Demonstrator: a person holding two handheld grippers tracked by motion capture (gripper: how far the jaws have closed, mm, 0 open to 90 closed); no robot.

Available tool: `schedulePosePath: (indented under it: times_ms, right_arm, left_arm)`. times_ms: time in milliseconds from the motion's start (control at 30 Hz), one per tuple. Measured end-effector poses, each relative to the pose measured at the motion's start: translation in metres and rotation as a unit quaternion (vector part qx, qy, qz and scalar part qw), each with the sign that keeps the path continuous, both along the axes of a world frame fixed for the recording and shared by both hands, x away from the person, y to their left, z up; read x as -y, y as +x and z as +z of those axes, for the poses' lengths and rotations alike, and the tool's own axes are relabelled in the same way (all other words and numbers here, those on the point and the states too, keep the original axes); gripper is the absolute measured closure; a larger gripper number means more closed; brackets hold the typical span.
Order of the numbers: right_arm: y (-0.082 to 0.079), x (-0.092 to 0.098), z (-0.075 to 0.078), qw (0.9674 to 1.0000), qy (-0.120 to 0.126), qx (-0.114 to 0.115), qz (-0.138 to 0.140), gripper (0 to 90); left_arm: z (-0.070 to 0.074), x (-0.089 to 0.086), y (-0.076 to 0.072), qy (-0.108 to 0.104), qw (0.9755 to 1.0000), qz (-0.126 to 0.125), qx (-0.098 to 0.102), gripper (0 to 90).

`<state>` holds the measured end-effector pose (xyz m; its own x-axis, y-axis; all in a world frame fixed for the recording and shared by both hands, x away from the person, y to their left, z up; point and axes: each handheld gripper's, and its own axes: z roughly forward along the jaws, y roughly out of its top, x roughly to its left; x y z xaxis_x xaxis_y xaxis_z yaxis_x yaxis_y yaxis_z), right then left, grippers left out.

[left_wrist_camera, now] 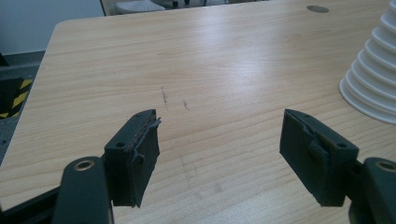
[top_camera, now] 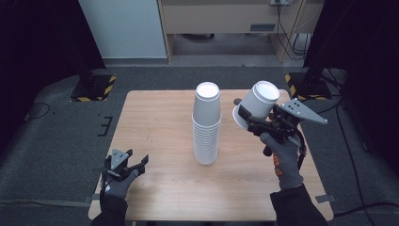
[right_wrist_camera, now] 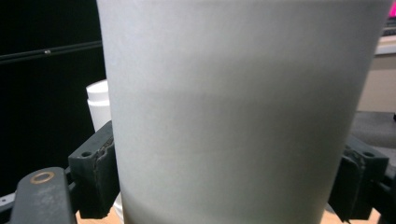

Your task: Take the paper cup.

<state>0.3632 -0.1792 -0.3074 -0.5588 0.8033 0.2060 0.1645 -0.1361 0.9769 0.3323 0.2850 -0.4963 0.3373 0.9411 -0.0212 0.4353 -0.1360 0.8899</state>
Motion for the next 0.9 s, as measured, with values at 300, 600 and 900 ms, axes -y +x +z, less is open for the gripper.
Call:
schedulePosePath:
  times_ms: [300, 600, 900]
  right_arm:
    - [-0.007, 0.011, -0.032, 0.9996, 0.007, -0.029, 0.004, 14.9]
    - [-0.011, 0.025, -0.061, 0.998, 0.024, -0.059, 0.002, 14.8]
    - [-0.014, 0.033, -0.087, 0.9956, 0.034, -0.087, 0.0, 14.8]
  left_arm:
    - [0.001, 0.002, -0.001, 0.001, 1.0, -0.001, 0.003, 27.1]
    - [0.001, 0.005, -0.001, 0.0, 1.0, -0.005, 0.005, 27.0]
    - [0.003, 0.009, -0.003, -0.002, 0.9999, -0.01, 0.013, 26.9]
